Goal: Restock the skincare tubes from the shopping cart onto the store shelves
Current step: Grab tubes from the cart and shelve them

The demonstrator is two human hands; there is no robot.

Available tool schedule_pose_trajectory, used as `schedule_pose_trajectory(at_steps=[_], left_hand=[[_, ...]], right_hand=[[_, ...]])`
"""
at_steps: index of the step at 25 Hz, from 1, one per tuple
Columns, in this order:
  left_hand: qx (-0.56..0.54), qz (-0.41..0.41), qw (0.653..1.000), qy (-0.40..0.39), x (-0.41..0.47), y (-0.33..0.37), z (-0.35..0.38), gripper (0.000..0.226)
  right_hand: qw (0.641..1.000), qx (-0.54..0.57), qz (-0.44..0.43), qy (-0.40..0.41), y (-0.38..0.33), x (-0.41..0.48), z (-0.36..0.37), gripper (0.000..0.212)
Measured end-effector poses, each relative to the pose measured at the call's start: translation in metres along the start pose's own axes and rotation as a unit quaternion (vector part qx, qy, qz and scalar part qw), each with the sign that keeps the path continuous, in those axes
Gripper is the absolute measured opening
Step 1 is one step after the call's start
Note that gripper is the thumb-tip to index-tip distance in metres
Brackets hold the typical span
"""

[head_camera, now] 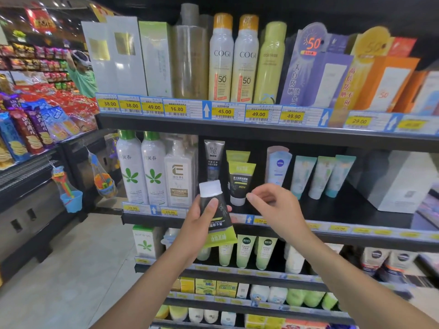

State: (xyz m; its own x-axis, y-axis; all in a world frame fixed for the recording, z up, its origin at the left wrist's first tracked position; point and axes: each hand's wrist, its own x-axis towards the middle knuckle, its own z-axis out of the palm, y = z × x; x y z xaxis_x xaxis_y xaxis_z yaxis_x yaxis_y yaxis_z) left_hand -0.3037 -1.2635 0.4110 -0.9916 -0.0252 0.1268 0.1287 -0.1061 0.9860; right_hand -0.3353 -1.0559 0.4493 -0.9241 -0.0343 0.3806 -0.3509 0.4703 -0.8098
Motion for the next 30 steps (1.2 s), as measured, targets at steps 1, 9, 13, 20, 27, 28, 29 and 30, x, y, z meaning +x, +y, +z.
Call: schedule_pose_trajectory(at_steps=[1, 9, 13, 20, 27, 28, 29, 30], left_hand=[[-0.016, -0.001, 1.000, 0.003, 0.004, -0.001, 0.004, 0.045], [-0.096, -0.013, 0.995, -0.022, 0.008, 0.004, 0.038, 0.064], [0.185, 0.072, 0.980, -0.027, 0.001, 0.004, 0.015, 0.045], [0.667, 0.181, 0.719, 0.073, -0.004, -0.055, -0.039, 0.058], [0.686, 0.151, 0.709, 0.060, -0.005, -0.070, -0.040, 0.062], [0.687, 0.152, 0.708, 0.061, -0.005, -0.071, -0.040, 0.062], [0.687, 0.151, 0.708, 0.062, -0.005, -0.071, -0.039, 0.062], [0.687, 0.151, 0.708, 0.063, -0.005, -0.072, -0.040, 0.063]], right_hand=[[0.999, 0.022, 0.003, -0.028, -0.005, -0.016, 0.004, 0.014], [0.987, 0.135, 0.071, -0.055, -0.014, -0.039, 0.020, 0.004], [0.981, 0.161, 0.098, -0.037, -0.017, -0.026, -0.002, 0.010], [0.985, 0.148, 0.084, -0.033, -0.029, 0.034, -0.038, 0.017], [0.989, -0.021, 0.018, -0.144, -0.035, 0.075, -0.029, 0.018], [0.987, -0.036, 0.013, -0.156, -0.034, 0.079, -0.026, 0.018], [0.984, -0.052, 0.011, -0.167, -0.032, 0.082, -0.023, 0.019], [0.982, -0.065, 0.014, -0.174, -0.028, 0.087, -0.018, 0.020]])
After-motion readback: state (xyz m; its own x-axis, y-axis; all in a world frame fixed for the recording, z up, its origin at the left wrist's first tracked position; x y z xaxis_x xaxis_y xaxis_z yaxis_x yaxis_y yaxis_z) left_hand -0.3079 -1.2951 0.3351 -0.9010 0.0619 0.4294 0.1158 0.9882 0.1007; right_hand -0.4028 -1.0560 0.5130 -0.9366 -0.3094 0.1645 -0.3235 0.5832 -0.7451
